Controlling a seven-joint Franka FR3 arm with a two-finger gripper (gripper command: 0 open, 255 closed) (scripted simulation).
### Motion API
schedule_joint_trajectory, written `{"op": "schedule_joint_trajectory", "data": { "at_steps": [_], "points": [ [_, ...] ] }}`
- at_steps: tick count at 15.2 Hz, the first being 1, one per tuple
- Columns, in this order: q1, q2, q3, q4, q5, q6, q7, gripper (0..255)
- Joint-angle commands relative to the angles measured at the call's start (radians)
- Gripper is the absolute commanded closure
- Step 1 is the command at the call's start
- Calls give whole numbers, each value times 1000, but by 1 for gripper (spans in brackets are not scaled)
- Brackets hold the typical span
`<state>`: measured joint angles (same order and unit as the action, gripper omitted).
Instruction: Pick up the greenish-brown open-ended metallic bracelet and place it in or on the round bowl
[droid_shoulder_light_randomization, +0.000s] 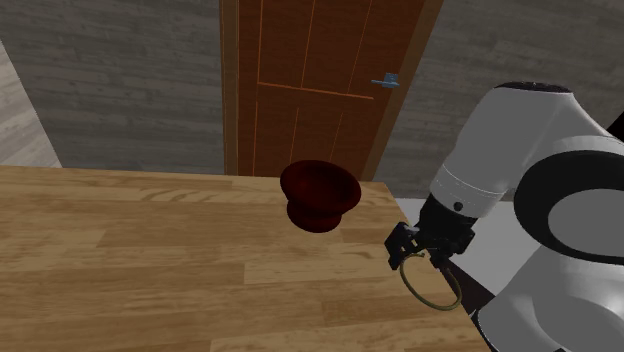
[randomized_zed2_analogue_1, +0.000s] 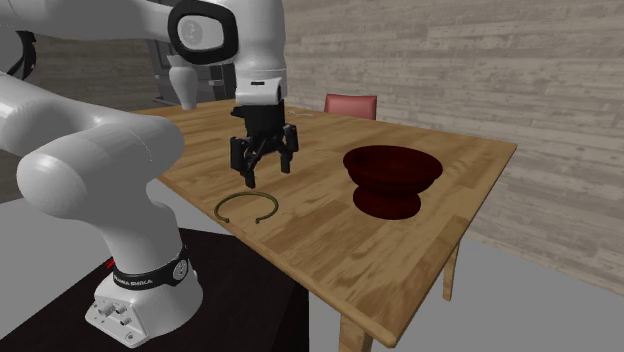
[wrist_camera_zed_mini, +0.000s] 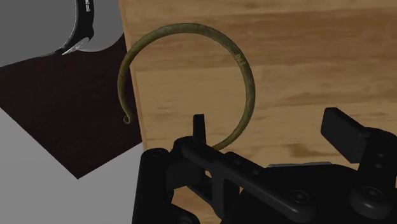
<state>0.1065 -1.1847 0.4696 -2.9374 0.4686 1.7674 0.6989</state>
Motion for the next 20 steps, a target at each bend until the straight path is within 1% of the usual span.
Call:
{"op": "schedule_joint_trajectory", "data": {
  "at_steps": [1,6,13,14,20],
  "points": [
    [15,-1,24,-31,25,29,10,0],
    [36,21,62,-81,66,98,10,0],
    [36,21,61,-81,66,98,10,0],
    [36,21,61,-81,66,98,10,255],
    [35,22,61,-80,66,98,10,255]
  ]
}}
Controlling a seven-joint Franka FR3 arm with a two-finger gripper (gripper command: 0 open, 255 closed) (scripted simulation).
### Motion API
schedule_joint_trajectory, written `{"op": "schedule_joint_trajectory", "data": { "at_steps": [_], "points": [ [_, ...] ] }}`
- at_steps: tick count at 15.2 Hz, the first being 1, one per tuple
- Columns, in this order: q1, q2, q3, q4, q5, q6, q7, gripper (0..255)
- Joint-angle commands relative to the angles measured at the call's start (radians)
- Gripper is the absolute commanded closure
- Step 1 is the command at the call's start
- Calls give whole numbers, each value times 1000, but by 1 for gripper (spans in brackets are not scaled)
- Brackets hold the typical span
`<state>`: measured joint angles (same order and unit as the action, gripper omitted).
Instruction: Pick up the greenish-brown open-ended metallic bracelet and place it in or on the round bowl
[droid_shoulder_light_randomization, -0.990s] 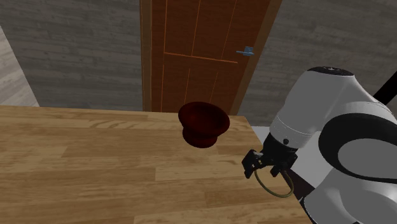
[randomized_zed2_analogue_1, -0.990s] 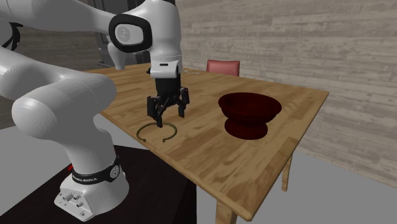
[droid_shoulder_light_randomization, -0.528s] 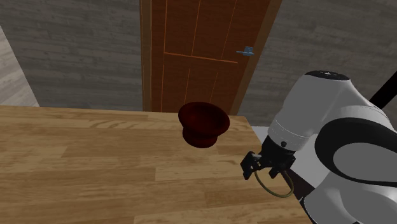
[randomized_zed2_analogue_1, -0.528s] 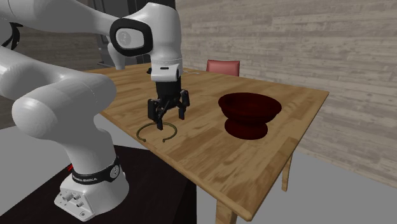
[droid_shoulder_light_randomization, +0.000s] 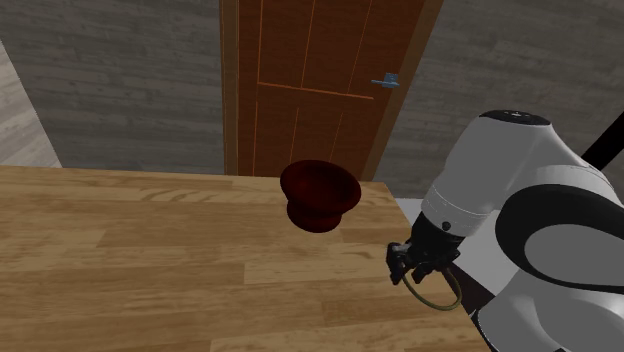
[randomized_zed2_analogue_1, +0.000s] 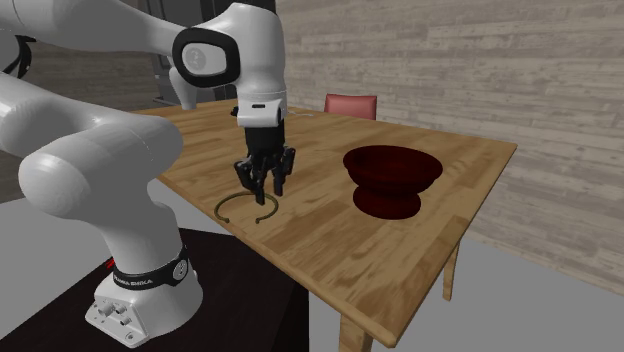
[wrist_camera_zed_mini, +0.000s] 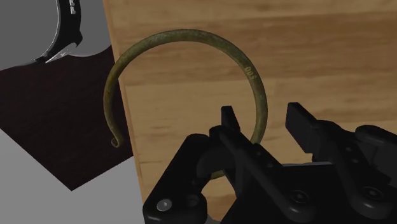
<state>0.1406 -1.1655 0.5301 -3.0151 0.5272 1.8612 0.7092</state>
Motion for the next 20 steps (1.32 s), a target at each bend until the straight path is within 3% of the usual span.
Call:
{"op": "schedule_joint_trajectory", "data": {
  "at_steps": [1,9,10,18,20],
  "points": [
    [1,2,1,-3,8,4,0,255],
    [-15,-12,-32,44,-29,-52,3,255],
    [-15,-12,-32,44,-29,-52,3,0],
    [-167,-410,-18,93,-97,-570,645,0],
    [-164,-430,-10,83,-91,-584,672,0]
  ]
}}
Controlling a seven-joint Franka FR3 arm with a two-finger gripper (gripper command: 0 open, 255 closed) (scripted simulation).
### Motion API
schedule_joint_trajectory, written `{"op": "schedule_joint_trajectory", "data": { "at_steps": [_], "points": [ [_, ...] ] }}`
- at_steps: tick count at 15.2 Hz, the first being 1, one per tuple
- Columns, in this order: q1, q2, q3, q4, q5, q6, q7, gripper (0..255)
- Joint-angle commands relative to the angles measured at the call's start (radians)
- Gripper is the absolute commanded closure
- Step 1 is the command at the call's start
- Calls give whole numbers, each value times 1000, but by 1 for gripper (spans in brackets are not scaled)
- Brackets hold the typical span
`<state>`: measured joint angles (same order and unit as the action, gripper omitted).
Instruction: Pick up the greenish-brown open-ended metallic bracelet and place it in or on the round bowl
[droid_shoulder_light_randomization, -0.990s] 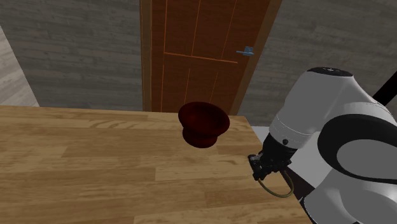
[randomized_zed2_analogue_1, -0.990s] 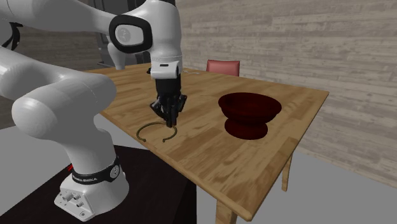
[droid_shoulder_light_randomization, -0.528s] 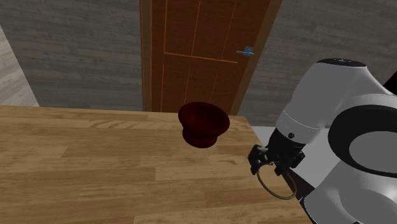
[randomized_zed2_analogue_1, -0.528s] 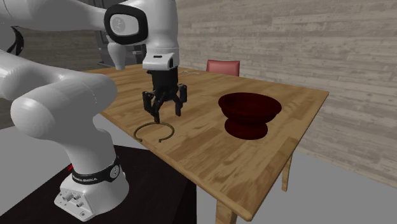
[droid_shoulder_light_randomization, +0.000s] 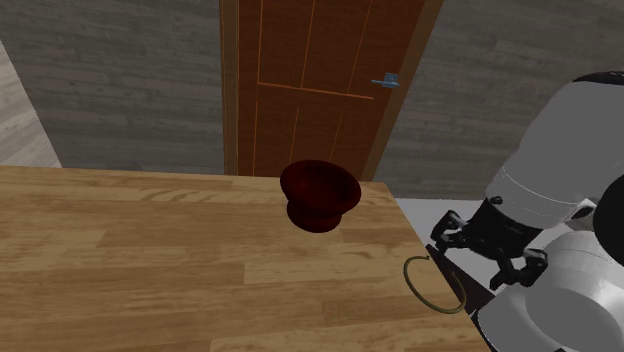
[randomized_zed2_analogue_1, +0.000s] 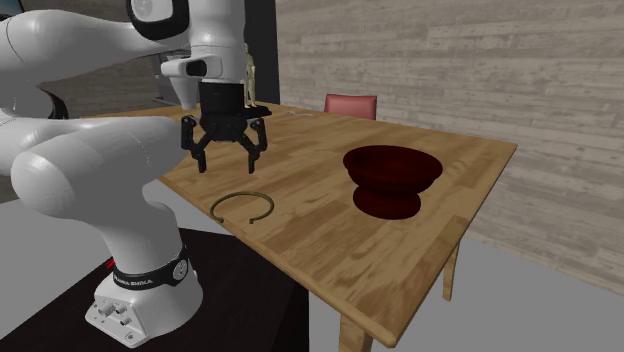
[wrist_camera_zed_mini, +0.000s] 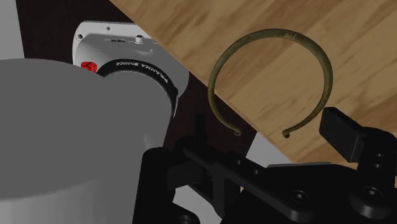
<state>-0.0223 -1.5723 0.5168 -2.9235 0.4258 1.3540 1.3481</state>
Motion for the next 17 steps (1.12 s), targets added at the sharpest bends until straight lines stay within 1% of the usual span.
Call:
{"op": "schedule_joint_trajectory", "data": {
  "at_steps": [1,6,14,15,17],
  "points": [
    [16,-28,7,-24,14,-68,43,0],
    [88,-66,45,-110,51,-34,80,0],
    [106,-56,34,-112,41,-24,97,0],
    [105,-57,32,-111,39,-26,96,255],
    [105,-59,27,-107,35,-32,97,255]
  ]
}}
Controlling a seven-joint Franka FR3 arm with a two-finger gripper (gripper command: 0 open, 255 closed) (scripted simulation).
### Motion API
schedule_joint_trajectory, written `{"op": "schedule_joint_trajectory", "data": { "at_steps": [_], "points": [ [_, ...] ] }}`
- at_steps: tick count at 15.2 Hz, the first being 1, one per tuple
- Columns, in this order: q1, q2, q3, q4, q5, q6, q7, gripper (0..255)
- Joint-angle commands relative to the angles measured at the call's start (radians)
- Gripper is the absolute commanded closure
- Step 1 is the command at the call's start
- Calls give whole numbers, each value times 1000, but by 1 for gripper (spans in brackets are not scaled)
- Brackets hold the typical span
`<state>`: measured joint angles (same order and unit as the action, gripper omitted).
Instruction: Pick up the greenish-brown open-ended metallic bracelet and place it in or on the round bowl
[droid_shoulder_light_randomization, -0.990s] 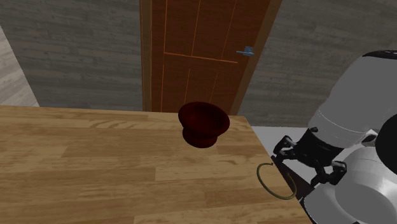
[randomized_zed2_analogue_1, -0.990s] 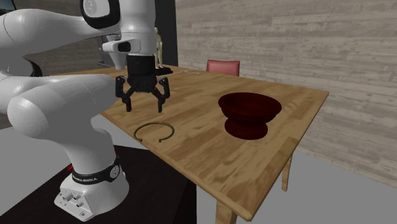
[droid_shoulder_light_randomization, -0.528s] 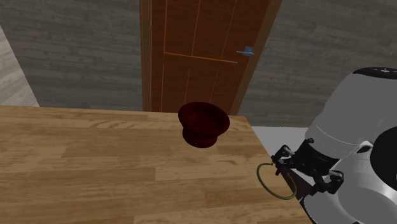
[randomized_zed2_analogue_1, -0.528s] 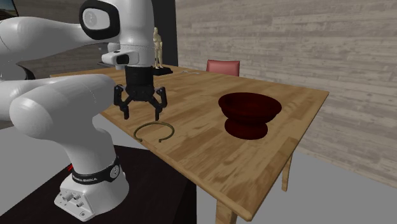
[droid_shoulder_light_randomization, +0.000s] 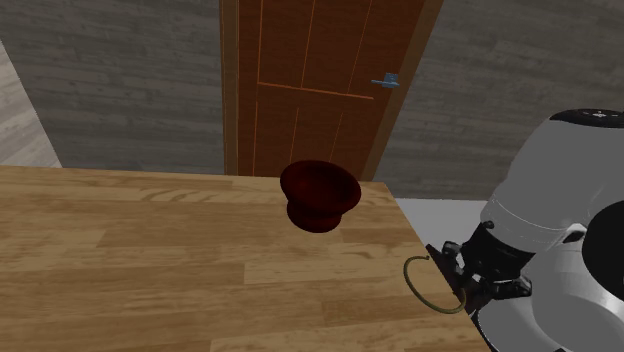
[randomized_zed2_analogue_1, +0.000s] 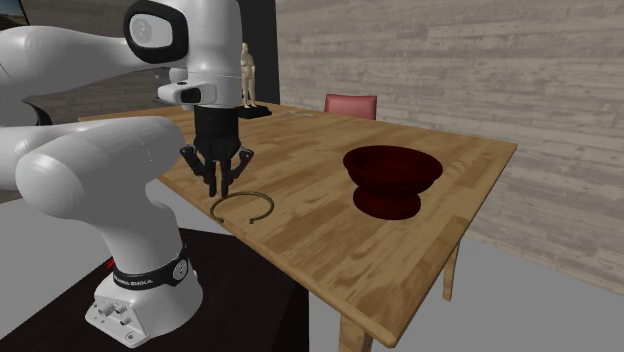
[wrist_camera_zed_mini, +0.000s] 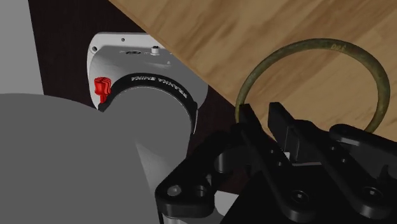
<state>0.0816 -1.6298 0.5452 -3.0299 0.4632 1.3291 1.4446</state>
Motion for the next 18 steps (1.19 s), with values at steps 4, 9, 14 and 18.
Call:
{"op": "schedule_joint_trajectory", "data": {
  "at_steps": [4,9,14,18],
  "points": [
    [-1,1,-1,1,-2,-5,0,255],
    [5,57,-20,3,-11,63,-94,0],
    [61,361,-100,55,-33,369,-543,0],
    [94,442,-105,53,-19,460,-655,0]
  ]
}}
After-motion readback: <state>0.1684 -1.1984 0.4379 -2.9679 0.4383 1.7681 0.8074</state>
